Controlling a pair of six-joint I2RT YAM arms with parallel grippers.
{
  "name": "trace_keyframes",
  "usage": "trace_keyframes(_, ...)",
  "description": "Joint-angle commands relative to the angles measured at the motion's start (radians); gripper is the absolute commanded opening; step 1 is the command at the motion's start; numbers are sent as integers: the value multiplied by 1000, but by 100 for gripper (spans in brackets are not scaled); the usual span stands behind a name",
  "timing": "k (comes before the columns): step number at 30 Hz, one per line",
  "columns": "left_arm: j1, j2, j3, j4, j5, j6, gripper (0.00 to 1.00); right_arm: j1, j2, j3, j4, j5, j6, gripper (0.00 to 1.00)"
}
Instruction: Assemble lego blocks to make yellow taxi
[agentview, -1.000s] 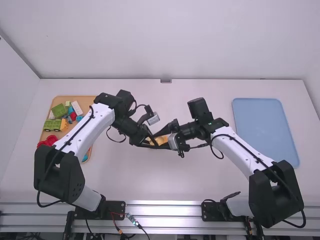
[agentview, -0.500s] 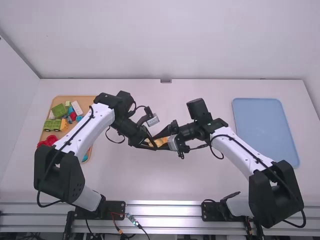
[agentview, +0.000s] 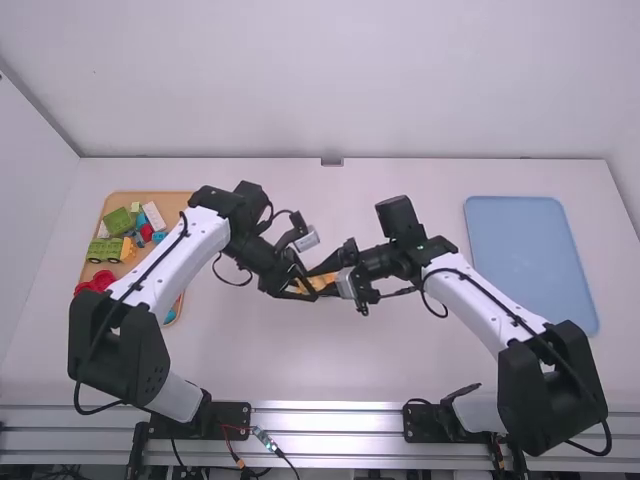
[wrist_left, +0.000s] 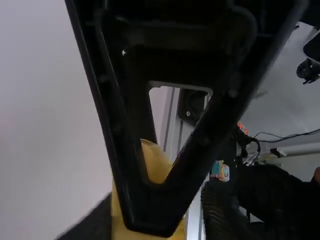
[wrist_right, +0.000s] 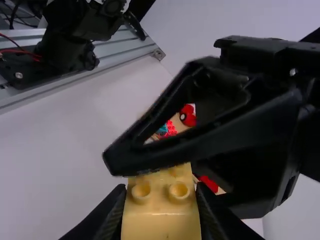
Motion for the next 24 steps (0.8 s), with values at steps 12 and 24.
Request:
trace_keyframes(12, -5, -9, 8, 40, -33, -46, 100, -20, -16, -4, 94, 24, 213, 28)
trace_keyframes(24, 56, -94, 35, 241, -379, -380, 99, -103, -49, -4, 200, 149, 651, 22)
